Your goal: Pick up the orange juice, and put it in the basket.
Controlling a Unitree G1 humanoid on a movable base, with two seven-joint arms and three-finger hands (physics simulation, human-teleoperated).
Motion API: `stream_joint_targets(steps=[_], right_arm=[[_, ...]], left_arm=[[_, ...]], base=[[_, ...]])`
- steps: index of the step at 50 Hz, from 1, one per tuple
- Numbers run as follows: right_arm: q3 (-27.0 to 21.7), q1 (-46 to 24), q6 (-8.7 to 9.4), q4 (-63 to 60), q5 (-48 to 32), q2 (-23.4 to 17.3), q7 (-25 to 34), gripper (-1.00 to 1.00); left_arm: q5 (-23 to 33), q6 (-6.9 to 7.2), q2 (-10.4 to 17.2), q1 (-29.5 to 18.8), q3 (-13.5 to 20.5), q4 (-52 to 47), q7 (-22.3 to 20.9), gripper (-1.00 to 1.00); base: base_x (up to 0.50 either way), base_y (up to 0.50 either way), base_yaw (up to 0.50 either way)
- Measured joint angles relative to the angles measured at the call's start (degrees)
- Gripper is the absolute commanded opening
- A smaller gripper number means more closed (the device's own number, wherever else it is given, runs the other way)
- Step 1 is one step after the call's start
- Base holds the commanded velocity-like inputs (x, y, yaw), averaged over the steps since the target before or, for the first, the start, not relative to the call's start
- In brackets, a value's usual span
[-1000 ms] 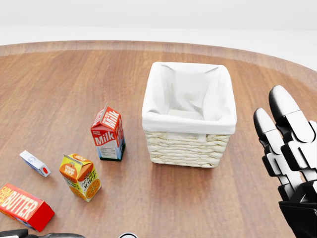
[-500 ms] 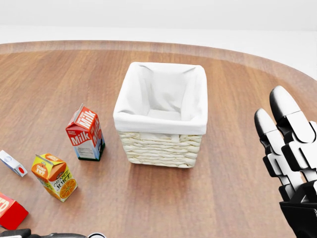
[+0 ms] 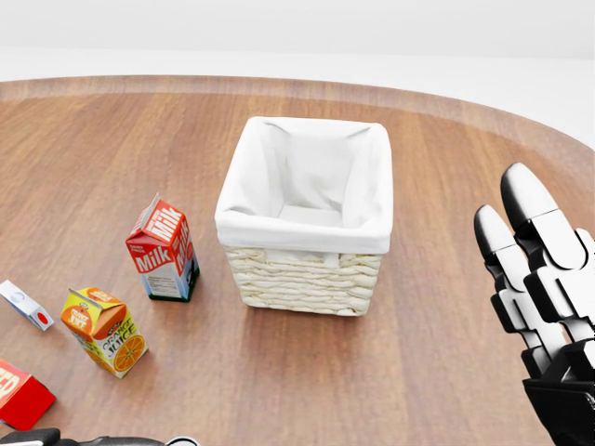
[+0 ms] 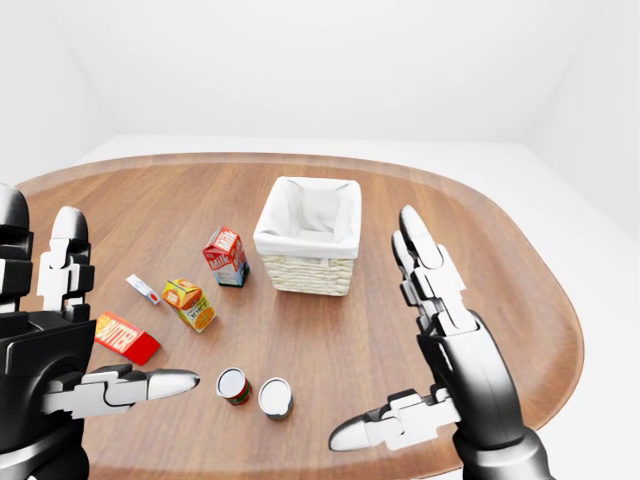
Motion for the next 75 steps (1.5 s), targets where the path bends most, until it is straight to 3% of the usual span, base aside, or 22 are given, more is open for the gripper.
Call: stream_joint_targets(steps=[23,38,42,49,51,54,60,69,75], right_arm=[[0.84,-0.76,0.00,-0.03,0.13,-1.14,0.00,1.00],[1.54,-2.22,0.00,-0.03,-0.02,-0.36,0.00,1.00],[1.51,-2.21,0.00,-0.03,-0.07,-0.21,0.00,1.00],[1.65,-2.44,0.00,-0.03,-0.17,-0.04,0.00,1.00],[1.60,-2.34,0.00,-0.03,-0.23,-0.03,0.00,1.00],[1.74,-2.54,0.00,-0.03,-0.26,0.06,0.00,1.00],[2.53,-3.61,0.00,-0.03,-0.32,0.03,0.00,1.00],[3.33,-4.74,0.03,-0.03,-0.18,-0.36,0.00,1.00],[3.77,-5.46,0.09,-0.03,-0.04,-0.61,0.00,1.00]], left_arm=[[-0.01,0.00,-0.06,-0.05,0.16,-0.03,-0.18,1.00],[-0.41,0.00,2.42,-4.04,2.15,-0.02,0.09,1.00],[-3.46,0.00,6.41,-6.09,3.19,0.00,3.03,1.00],[-17.48,0.00,22.54,-14.06,6.03,0.03,15.43,1.00],[-20.78,0.00,25.94,-16.95,6.72,0.03,17.75,1.00],[-23.81,0.00,28.66,-21.24,7.52,0.02,17.97,1.00],[-19.03,0.00,29.10,-28.54,7.24,0.62,10.32,1.00],[4.70,0.00,25.50,-33.97,2.62,5.86,-11.51,1.00],[20.52,0.00,20.81,-35.55,2.61,9.36,-27.54,1.00]], base=[[0.50,0.05,0.00],[0.15,0.01,0.00],[0.00,0.00,0.00],[0.00,0.00,0.00],[0.00,0.00,0.00],[0.00,0.00,0.00],[0.00,0.00,0.00],[0.00,0.00,0.00],[0.00,0.00,0.00]])
